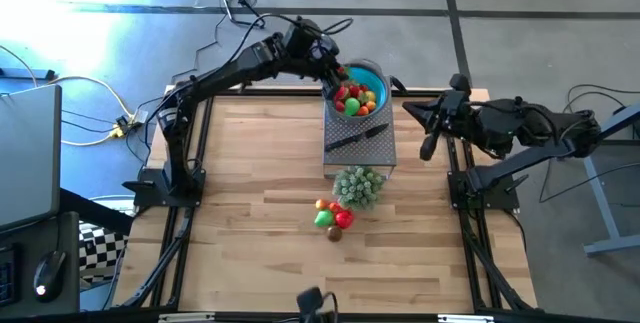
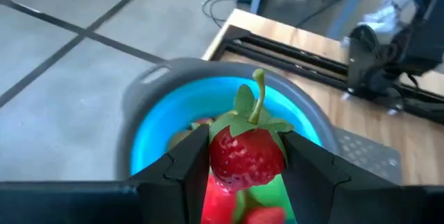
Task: Pick & Place Fruit
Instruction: Put the red strawberry into the blue strainer bowl
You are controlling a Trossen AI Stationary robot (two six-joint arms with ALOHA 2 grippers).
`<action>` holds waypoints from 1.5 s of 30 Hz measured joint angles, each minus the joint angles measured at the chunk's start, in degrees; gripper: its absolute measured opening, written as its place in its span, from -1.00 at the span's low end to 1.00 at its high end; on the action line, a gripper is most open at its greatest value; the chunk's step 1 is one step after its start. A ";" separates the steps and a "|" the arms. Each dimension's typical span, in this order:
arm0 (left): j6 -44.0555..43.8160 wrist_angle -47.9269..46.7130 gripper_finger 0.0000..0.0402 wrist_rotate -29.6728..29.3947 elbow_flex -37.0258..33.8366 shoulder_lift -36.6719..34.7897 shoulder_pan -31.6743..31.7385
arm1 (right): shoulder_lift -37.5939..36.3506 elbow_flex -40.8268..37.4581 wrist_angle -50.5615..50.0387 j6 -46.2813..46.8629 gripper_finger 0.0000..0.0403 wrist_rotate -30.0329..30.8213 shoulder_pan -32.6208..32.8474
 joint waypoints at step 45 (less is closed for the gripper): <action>-4.34 3.41 -0.26 -19.38 -2.14 6.66 -5.12 | 3.52 0.00 -0.68 0.10 -0.99 2.42 -2.43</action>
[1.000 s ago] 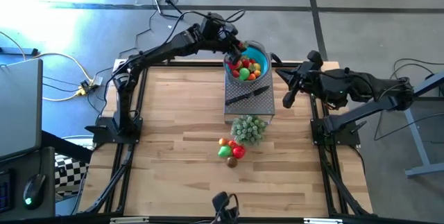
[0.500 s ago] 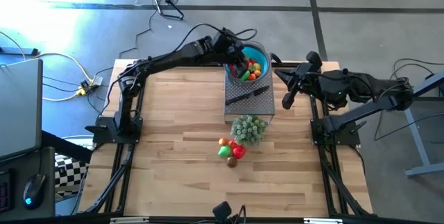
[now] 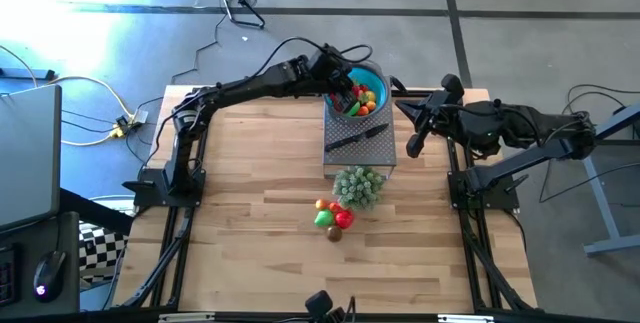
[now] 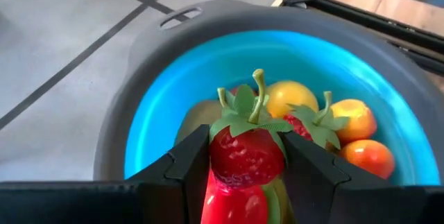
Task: Pick & Place Fruit
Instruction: Put the red strawberry into the blue strainer bowl, then put the brown kiwi into the blue strainer bowl
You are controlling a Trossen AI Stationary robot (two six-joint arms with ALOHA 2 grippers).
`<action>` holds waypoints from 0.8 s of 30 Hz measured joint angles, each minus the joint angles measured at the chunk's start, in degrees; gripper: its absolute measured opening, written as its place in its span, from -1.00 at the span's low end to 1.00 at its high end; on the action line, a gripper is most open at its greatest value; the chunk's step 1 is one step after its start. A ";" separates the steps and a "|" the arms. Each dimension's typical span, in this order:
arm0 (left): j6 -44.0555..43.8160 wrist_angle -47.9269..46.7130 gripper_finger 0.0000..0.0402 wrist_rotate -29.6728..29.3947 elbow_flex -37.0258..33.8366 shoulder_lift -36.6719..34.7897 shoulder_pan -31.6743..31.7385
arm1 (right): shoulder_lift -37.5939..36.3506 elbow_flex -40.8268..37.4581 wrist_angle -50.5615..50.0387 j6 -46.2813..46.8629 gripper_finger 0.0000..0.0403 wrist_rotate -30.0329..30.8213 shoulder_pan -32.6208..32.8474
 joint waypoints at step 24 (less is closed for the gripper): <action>-1.74 1.65 -0.14 2.81 0.02 -0.87 0.01 | -0.02 0.00 -1.49 0.00 -0.99 -0.07 0.00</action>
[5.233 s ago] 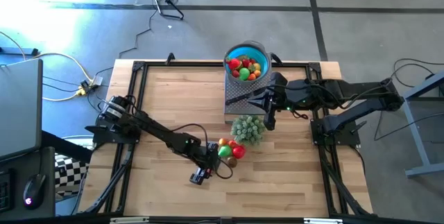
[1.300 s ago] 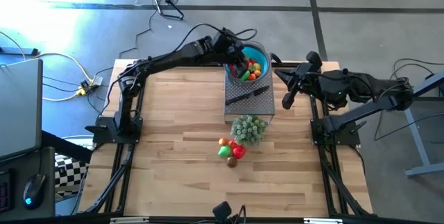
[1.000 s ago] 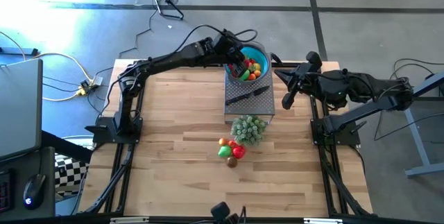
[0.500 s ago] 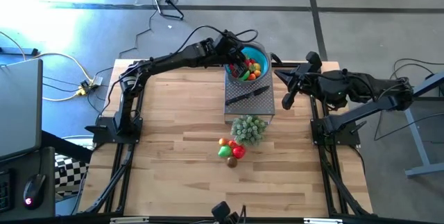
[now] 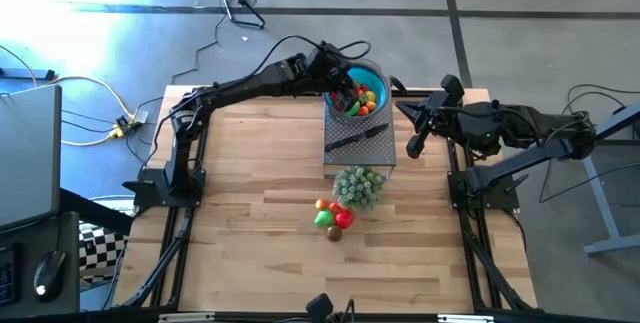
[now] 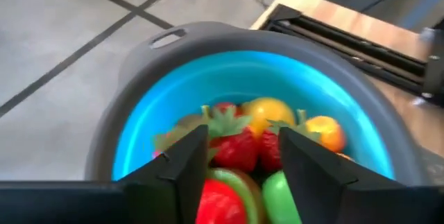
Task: Pick & Place Fruit
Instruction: Put the brown kiwi into the blue strainer bowl
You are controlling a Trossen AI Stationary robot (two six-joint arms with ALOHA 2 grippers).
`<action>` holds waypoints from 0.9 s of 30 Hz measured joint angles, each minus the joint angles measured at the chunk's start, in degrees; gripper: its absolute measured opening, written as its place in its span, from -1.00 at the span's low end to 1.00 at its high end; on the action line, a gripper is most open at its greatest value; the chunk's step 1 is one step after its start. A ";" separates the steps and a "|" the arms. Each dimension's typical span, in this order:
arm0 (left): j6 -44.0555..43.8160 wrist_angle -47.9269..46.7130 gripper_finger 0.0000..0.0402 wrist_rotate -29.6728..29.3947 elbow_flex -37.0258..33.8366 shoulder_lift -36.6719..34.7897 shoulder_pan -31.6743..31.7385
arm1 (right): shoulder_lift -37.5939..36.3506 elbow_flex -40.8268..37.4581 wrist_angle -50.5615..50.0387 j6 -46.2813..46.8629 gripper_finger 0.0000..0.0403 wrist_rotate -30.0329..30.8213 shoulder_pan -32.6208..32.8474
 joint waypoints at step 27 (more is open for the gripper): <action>-1.48 2.28 -0.78 5.43 0.02 -0.25 -1.24 | -0.02 0.00 -0.81 -0.02 -0.99 0.02 0.00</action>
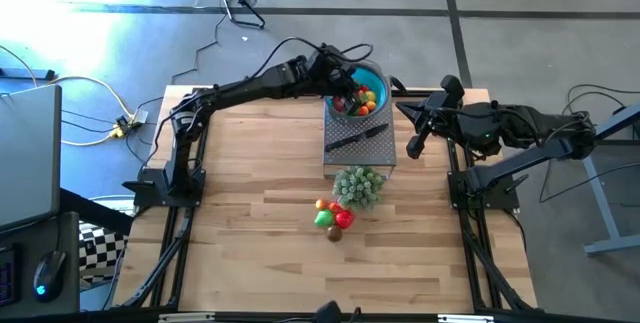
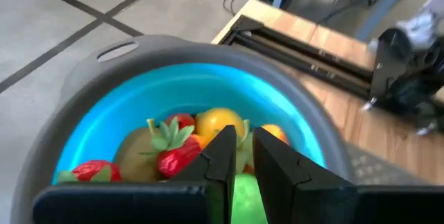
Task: Pick & Place Fruit
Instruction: Put the brown kiwi into the blue strainer bowl
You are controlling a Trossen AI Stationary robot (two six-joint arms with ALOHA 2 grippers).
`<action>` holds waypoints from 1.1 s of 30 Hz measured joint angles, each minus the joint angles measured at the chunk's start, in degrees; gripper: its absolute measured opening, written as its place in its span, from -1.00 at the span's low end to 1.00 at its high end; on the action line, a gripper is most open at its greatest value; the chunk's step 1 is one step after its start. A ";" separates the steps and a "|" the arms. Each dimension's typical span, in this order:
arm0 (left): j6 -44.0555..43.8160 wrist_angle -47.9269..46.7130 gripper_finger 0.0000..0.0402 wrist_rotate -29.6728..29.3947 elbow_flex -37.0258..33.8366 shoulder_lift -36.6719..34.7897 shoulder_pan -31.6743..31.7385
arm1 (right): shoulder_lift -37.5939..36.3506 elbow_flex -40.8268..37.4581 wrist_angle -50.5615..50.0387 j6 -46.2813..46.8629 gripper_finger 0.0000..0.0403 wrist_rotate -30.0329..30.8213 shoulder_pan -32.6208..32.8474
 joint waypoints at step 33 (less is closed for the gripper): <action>0.06 14.65 -0.78 -3.60 -18.69 -14.40 -2.50 | 0.60 0.00 1.38 6.54 -0.99 2.05 -0.02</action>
